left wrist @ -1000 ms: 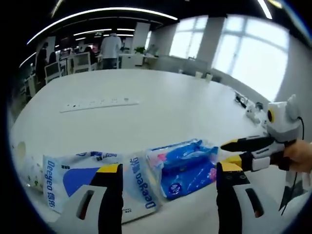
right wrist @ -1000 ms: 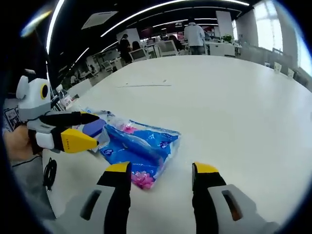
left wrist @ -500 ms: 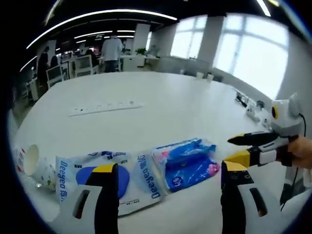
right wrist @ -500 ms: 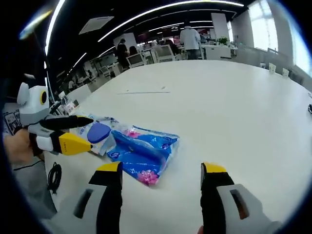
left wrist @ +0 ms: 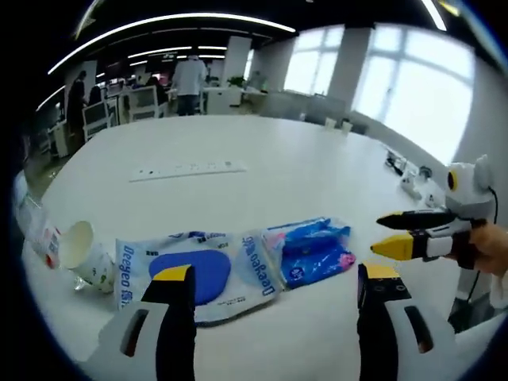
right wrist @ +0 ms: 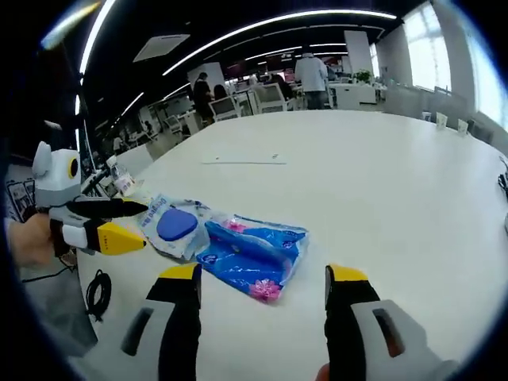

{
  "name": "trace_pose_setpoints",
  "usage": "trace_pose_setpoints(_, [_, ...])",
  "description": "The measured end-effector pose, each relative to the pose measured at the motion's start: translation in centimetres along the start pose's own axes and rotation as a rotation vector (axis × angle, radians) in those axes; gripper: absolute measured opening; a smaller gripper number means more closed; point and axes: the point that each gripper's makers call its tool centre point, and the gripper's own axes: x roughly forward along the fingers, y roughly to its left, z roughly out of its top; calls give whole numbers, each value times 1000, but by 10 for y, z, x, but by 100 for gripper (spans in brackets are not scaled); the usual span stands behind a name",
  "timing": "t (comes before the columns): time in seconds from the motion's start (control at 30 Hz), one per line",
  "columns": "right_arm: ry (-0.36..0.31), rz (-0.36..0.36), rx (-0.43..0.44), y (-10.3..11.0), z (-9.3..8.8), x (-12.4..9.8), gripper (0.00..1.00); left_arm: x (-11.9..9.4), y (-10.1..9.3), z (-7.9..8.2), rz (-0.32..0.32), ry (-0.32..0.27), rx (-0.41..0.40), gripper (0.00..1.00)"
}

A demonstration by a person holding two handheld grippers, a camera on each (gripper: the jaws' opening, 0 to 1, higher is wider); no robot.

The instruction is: Arrange the tabletop items into an orderly group along one side of the table until the central work area is clear of visible clutter.

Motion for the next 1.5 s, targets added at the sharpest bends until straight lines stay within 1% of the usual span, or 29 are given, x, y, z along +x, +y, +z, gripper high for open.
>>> trace_pose_setpoints(0.2, [-4, -5, -4, 13, 0, -11, 61, -21, 6, 6, 6, -9, 26, 80])
trace_pose_setpoints(0.3, [2, -8, -18, 21, 0, -18, 61, -31, 10, 7, 4, -18, 18, 80])
trace_pose_setpoints(0.43, [-5, -19, -16, 27, 2, -25, 61, -47, 16, 5, 9, -17, 22, 80])
trace_pose_setpoints(0.53, [-5, -26, -1, 34, 0, -26, 61, -59, 24, 2, 8, -9, 23, 79])
trace_pose_setpoints(0.6, [-7, -32, 7, 41, -2, -27, 61, -63, 28, 1, 7, -1, 21, 79])
trace_pose_setpoints(0.67, [-13, -38, 12, 43, -2, -28, 61, -69, 34, 2, 9, -2, 29, 79])
trace_pose_setpoints(0.7, [-14, -39, 15, 48, -3, -31, 61, -71, 36, 4, 9, -2, 31, 79])
trace_pose_setpoints(0.83, [-11, -44, 11, 57, -3, -35, 60, -77, 38, 9, -7, -15, 39, 79])
trace_pose_setpoints(0.97, [-8, -47, 1, 66, -3, -34, 60, -82, 39, 6, -21, -19, 38, 78])
trace_pose_setpoints(1.13, [-12, -56, -7, 76, -3, -38, 60, -90, 44, -9, -37, -6, 28, 78])
trace_pose_setpoints(1.23, [-11, -61, -3, 83, -7, -40, 60, -94, 51, -14, -41, -2, 20, 78])
trace_pose_setpoints(1.27, [-14, -64, 1, 88, -8, -42, 60, -95, 53, -15, -42, -3, 13, 78])
trace_pose_setpoints(1.37, [-13, -63, 4, 90, -9, -40, 60, -100, 58, -16, -45, -12, -10, 77])
trace_pose_setpoints(1.5, [-1, -57, -9, 98, -11, -36, 59, -109, 64, -14, -39, -26, -6, 77])
